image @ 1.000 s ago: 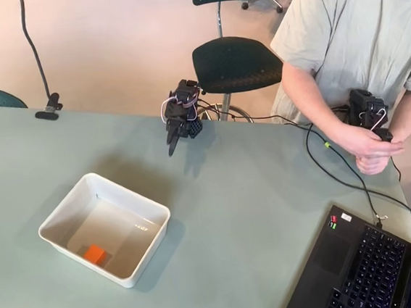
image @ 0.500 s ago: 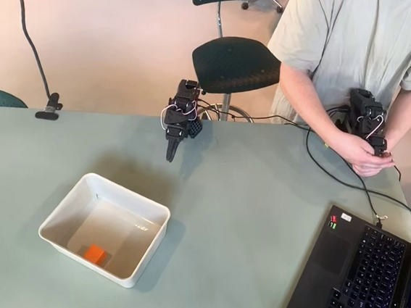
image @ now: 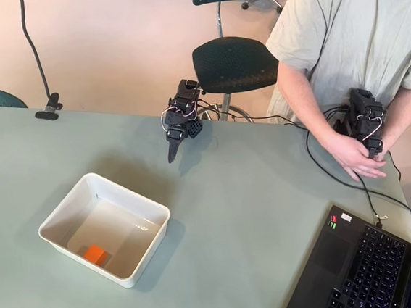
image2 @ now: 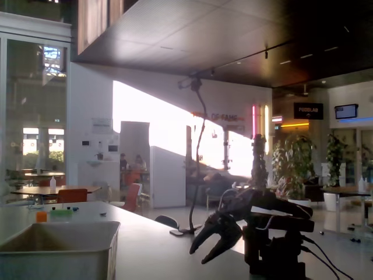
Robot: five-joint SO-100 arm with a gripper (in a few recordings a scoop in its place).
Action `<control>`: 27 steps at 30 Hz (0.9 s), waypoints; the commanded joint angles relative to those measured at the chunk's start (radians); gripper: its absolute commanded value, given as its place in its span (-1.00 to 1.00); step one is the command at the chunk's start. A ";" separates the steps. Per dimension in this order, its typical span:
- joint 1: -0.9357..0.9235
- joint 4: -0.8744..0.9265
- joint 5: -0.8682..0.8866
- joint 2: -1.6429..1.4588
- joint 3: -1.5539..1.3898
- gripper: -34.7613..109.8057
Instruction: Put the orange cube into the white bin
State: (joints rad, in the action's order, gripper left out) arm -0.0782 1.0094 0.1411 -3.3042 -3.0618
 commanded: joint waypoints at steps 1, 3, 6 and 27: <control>0.005 0.054 0.003 -0.012 0.003 -0.23; 0.003 0.083 0.003 -0.005 0.002 -0.23; 0.003 0.117 0.003 -0.005 0.002 -0.23; -0.002 0.120 0.003 -0.015 -0.048 -0.23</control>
State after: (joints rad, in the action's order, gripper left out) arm -0.0813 1.1305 0.1411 -3.3042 -3.1140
